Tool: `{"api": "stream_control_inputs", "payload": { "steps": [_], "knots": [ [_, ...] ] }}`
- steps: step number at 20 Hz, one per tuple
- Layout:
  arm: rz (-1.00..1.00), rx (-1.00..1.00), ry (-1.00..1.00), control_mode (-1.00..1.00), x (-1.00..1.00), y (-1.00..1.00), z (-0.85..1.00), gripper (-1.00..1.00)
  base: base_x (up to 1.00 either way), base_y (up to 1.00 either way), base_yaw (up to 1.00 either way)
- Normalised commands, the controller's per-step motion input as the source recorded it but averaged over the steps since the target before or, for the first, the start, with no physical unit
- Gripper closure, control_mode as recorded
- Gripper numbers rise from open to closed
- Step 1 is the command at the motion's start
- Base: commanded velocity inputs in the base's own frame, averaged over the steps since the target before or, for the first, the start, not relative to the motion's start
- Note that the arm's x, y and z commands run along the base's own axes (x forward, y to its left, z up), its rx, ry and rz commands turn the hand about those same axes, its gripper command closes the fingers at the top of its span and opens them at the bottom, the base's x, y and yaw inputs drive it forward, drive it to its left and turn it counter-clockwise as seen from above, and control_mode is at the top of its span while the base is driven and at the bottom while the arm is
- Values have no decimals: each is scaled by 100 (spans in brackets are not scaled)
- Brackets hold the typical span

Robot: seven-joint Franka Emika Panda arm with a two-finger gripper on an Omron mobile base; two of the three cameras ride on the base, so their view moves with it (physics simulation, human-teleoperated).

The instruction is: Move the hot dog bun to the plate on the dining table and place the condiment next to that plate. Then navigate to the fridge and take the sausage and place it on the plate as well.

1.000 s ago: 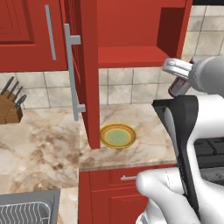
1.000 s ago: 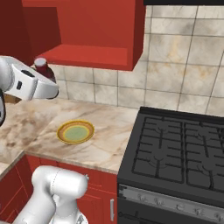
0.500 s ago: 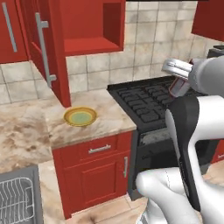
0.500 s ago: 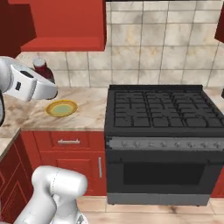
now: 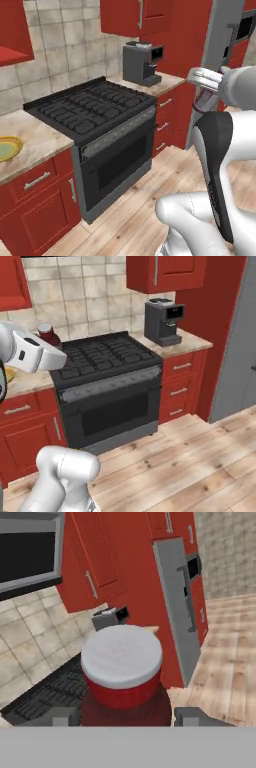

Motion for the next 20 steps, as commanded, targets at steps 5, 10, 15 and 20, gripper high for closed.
{"api": "stream_control_inputs", "payload": {
  "steps": [5, 10, 15, 20],
  "knots": [
    [0, 0, 0, 100, 0, 0, 0, 100, -44, 6, -92],
    [0, 0, 0, 100, 0, 0, 0, 100, -32, 2, -96],
    [0, 0, 0, 100, 0, 0, 0, 100, -20, 0, -98],
    [0, 0, 0, 100, 0, 0, 0, 100, 2, -3, -97]
  ]
}}
